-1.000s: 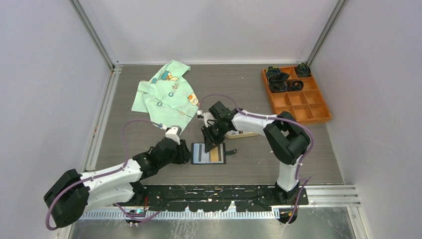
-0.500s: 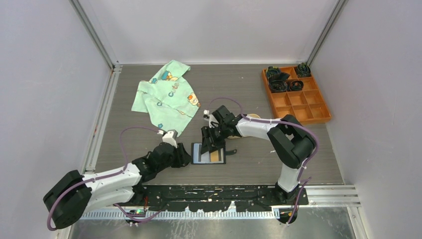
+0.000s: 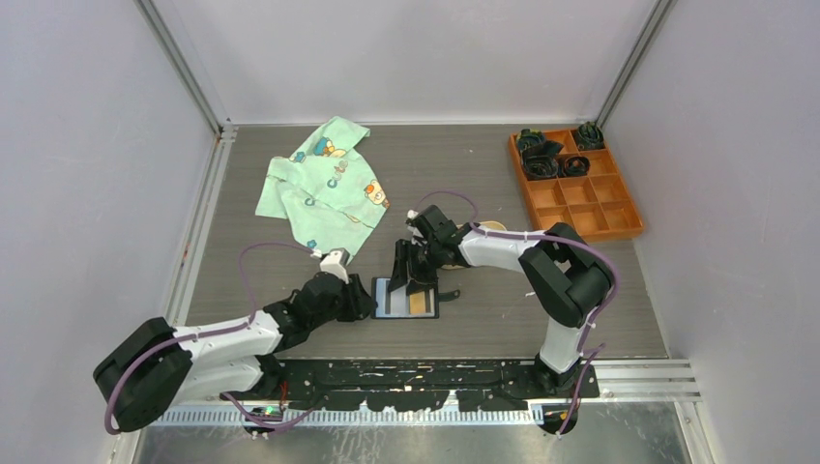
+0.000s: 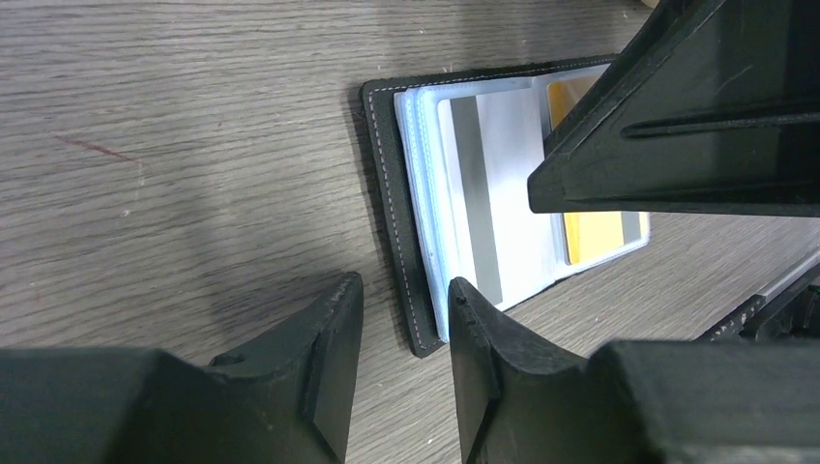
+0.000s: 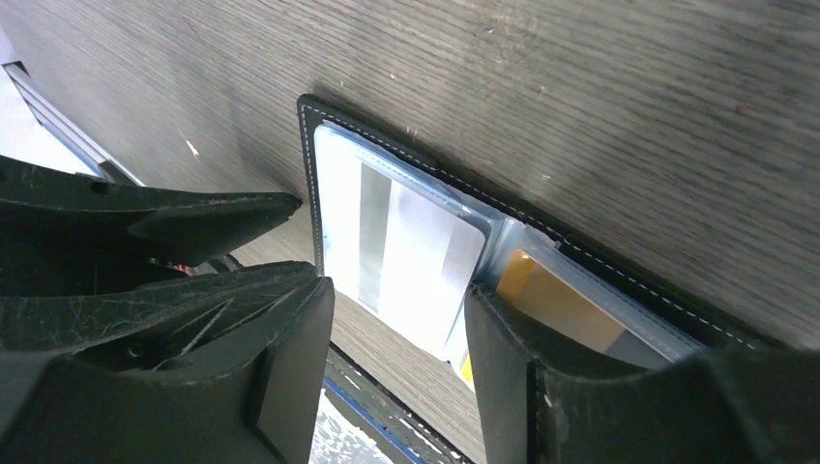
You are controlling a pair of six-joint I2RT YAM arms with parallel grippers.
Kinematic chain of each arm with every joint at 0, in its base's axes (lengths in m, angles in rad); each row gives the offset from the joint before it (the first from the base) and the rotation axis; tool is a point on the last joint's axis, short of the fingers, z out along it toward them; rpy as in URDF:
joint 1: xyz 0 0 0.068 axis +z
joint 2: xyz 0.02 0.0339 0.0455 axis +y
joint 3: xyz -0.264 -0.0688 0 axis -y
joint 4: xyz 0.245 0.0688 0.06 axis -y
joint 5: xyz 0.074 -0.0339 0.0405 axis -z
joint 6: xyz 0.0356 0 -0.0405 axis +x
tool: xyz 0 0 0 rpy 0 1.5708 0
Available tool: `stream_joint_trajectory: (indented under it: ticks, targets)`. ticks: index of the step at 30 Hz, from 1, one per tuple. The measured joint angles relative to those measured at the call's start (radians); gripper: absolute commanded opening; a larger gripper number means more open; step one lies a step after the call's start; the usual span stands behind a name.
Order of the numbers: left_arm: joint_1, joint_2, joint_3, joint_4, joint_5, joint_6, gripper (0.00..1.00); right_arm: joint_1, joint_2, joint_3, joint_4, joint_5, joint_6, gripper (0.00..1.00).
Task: Put the credit cards into the card holder
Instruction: Insert the credit card into the card holder.
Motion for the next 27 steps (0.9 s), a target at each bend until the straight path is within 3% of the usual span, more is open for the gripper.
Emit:
stream_joint_trajectory:
  ticks: [10, 18, 24, 27]
  targets:
    - [0.005, 0.006, 0.009, -0.001, 0.027, 0.003, 0.42, -0.001, 0.018, -0.003, 0.043, -0.058, 0.012, 0.5]
    - [0.006, -0.218, 0.008, -0.13, 0.024, 0.005, 0.44, -0.007, 0.023, 0.025, -0.008, -0.063, -0.073, 0.49]
    - [0.011, -0.294, -0.009, -0.134, 0.036, -0.006, 0.42, -0.011, 0.012, 0.039, -0.04, -0.086, -0.192, 0.21]
    - [0.011, -0.276, -0.024, -0.114, 0.052, -0.021, 0.41, -0.011, 0.012, 0.059, -0.077, -0.085, -0.239, 0.15]
